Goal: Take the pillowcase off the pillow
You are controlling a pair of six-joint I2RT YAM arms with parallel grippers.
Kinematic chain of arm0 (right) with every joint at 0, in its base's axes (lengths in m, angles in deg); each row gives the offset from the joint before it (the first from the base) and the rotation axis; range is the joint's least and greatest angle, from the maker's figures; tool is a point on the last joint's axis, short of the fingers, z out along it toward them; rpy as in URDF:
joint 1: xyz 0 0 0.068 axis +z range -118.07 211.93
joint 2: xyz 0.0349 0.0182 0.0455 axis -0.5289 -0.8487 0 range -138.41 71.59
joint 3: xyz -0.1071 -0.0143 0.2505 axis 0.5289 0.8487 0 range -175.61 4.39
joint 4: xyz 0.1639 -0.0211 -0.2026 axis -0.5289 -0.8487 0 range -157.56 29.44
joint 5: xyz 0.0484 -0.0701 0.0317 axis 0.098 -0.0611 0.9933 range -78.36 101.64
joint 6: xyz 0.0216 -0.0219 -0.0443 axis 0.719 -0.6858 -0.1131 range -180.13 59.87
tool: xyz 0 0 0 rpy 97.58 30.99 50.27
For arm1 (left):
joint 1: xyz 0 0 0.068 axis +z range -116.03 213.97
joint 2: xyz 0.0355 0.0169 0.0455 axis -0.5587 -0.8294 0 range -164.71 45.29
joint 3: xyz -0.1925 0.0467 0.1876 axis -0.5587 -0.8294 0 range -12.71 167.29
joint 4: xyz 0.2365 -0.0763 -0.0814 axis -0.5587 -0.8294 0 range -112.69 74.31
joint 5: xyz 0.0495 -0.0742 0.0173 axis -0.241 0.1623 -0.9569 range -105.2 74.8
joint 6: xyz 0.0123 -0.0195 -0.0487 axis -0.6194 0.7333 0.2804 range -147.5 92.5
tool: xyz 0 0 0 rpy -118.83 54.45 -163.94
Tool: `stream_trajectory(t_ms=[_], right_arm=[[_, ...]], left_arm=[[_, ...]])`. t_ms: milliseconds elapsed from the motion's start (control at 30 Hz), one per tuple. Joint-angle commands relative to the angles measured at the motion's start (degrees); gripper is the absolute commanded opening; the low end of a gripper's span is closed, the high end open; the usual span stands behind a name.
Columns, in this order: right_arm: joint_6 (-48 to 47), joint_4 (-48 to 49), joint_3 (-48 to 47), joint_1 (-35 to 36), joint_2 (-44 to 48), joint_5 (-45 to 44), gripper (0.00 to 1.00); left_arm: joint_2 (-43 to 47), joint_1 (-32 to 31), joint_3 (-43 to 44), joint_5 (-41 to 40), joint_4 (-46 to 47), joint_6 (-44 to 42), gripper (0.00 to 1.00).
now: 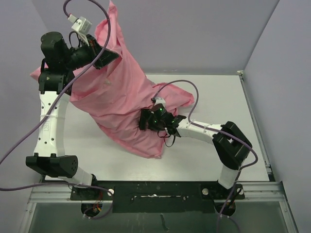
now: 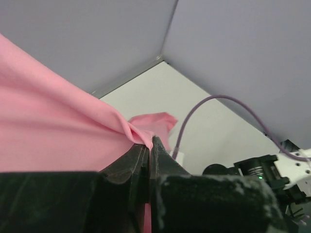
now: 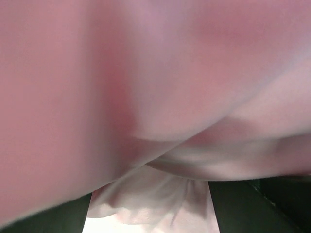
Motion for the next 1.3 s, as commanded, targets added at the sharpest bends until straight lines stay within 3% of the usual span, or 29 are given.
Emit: stream_trajectory(t_ms=[0, 233, 433, 567, 700, 900, 1067, 1267], right_arm=[[0.0, 17.9, -2.4, 0.7, -2.5, 1.1, 0.86], [-9.4, 19.9, -0.1, 2.6, 6.8, -0.2, 0.91], [-12.7, 19.2, 8.5, 5.4, 22.2, -5.6, 0.93], [-14.9, 16.3, 7.4, 7.8, 28.6, -10.3, 0.93], [-16.7, 11.6, -1.0, 8.7, 26.7, -11.8, 0.94], [-20.5, 2.4, -14.6, 8.8, 16.8, -9.6, 0.94], [-21.0, -1.7, -13.2, 7.7, 12.1, -8.8, 0.93], [-16.3, -5.1, -5.8, 0.0, 14.7, -5.3, 0.92]], left_arm=[[5.9, -2.2, 5.5, 8.7, 4.3, 3.5, 0.0], [8.7, -2.5, -0.7, 11.6, 4.3, 1.9, 0.0], [7.3, -6.2, 0.9, 11.0, 3.7, 2.6, 0.0], [5.8, -9.2, 2.4, 9.2, 2.2, 1.8, 0.0], [4.2, -10.7, 3.9, 6.9, -1.3, -0.6, 0.0], [3.5, -10.2, 3.7, -1.5, -9.3, -9.7, 0.0], [4.0, -7.6, 0.3, -7.4, -10.8, -11.7, 0.0], [2.2, 1.9, -2.7, -7.5, -9.7, -9.1, 0.0]])
